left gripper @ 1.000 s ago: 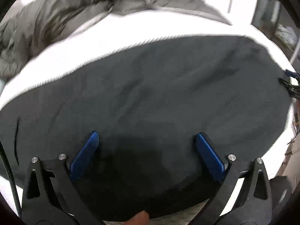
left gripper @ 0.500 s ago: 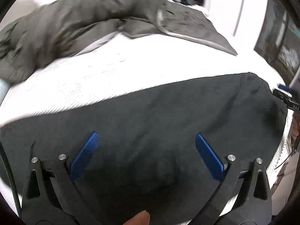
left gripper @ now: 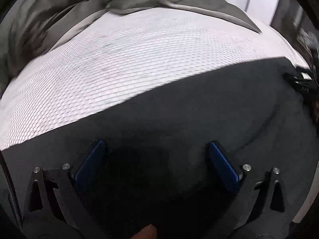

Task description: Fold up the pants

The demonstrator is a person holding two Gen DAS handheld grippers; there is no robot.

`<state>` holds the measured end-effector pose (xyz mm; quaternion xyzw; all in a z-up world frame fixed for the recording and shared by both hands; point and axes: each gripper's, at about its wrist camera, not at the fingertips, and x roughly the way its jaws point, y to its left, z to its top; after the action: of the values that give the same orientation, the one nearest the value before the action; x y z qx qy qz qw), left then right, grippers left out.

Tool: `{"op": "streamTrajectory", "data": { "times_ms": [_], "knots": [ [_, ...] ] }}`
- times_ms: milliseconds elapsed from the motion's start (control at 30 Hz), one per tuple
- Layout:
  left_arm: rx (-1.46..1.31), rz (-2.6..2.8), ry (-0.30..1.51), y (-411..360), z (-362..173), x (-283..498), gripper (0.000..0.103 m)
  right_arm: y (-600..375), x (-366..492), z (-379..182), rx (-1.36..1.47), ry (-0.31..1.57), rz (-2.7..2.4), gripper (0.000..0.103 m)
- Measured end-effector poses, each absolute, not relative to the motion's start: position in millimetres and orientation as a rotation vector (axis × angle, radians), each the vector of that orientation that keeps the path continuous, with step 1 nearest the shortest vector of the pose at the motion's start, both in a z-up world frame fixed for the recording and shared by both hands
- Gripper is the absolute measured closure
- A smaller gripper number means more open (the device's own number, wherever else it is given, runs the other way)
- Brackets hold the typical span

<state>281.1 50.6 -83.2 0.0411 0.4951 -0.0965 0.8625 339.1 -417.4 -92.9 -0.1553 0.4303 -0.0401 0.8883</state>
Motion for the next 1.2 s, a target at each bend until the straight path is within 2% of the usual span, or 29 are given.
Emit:
{"op": "streamTrajectory", "data": {
  "times_ms": [100, 267, 400, 467, 533, 667, 933, 1067, 1200],
  "knots": [
    [0.096, -0.136, 1.012, 57, -70, 282, 0.001, -451, 336, -84, -0.200, 0.904, -0.108, 0.014],
    [0.066, -0.258, 0.919, -6, -44, 283, 0.001, -405, 313, -56, -0.202, 0.798, 0.011, 0.015],
    [0.202, -0.285, 1.011, -80, -74, 313, 0.000, -350, 305, -64, -0.206, 0.836, 0.211, 0.014],
    [0.193, -0.277, 1.043, -85, -91, 324, 0.000, -330, 300, -83, -0.257, 0.878, 0.247, 0.014],
    [0.142, -0.242, 1.039, -66, -90, 329, 0.000, -318, 302, -107, -0.309, 0.920, 0.233, 0.014],
    [0.209, -0.102, 1.023, -9, -86, 323, 0.000, -331, 301, -111, -0.213, 0.929, 0.251, 0.008],
    [0.119, 0.252, 1.049, 193, -75, 270, 0.000, -332, 299, -109, -0.210, 0.903, 0.241, 0.006],
    [-0.030, 0.264, 1.037, 241, -59, 259, 0.001, -333, 298, -109, -0.210, 0.896, 0.236, 0.005],
    [-0.084, 0.257, 0.908, 268, -26, 224, 0.001, -336, 296, -108, -0.204, 0.888, 0.237, 0.005]
  ]
}}
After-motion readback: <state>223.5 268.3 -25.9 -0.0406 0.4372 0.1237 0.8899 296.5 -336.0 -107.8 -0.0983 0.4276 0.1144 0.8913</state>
